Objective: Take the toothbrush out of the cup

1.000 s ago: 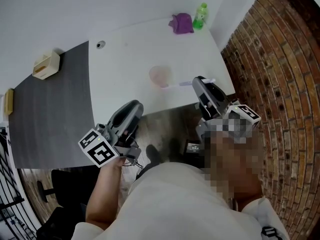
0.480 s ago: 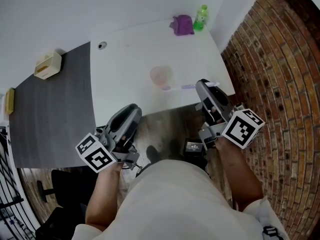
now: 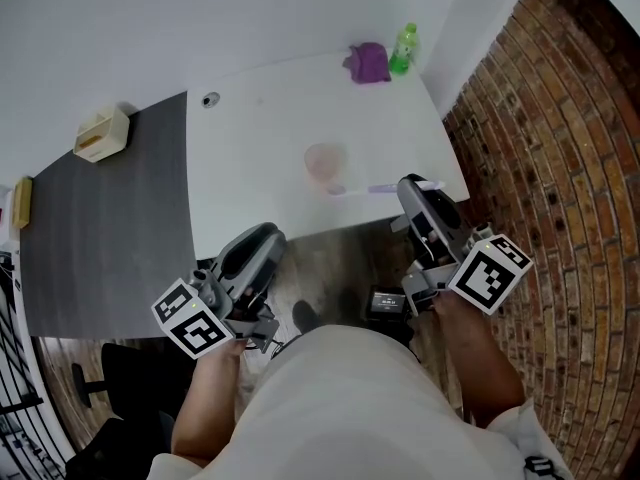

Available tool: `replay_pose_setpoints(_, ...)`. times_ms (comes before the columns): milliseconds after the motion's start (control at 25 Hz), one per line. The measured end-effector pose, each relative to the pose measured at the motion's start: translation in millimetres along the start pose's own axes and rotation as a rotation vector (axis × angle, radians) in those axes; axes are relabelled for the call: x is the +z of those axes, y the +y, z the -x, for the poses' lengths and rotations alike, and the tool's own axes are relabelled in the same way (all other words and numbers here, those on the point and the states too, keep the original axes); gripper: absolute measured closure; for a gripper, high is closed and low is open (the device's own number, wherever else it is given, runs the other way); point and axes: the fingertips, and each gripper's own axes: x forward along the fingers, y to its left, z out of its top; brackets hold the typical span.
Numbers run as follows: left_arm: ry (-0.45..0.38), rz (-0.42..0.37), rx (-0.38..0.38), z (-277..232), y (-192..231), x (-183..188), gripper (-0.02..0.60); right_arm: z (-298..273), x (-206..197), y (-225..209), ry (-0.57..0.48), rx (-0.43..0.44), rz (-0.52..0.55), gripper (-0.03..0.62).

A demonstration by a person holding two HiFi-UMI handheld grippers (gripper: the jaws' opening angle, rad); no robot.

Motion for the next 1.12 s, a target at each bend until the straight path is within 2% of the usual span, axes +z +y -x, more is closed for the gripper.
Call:
replay_pose_setpoints(560, 0.0, 0.008, -0.021, 11.1, -16.8, 2.8, 0.5, 15.1, 7.3, 16.8, -0.026, 0.003, 0.017, 0.53)
replay_pose_setpoints(880, -0.001, 0.008, -0.032, 12.9, -27.0, 2.8, 0.499, 24.1, 11.0, 35.4, -0.043, 0.054, 0.042, 0.53)
replay_pose_setpoints(1120, 0.003, 0.014, -0.038, 13.0, -31.1, -2.0, 0.499, 30.7, 11.1, 38.9, -0.046, 0.061, 0.049, 0.53)
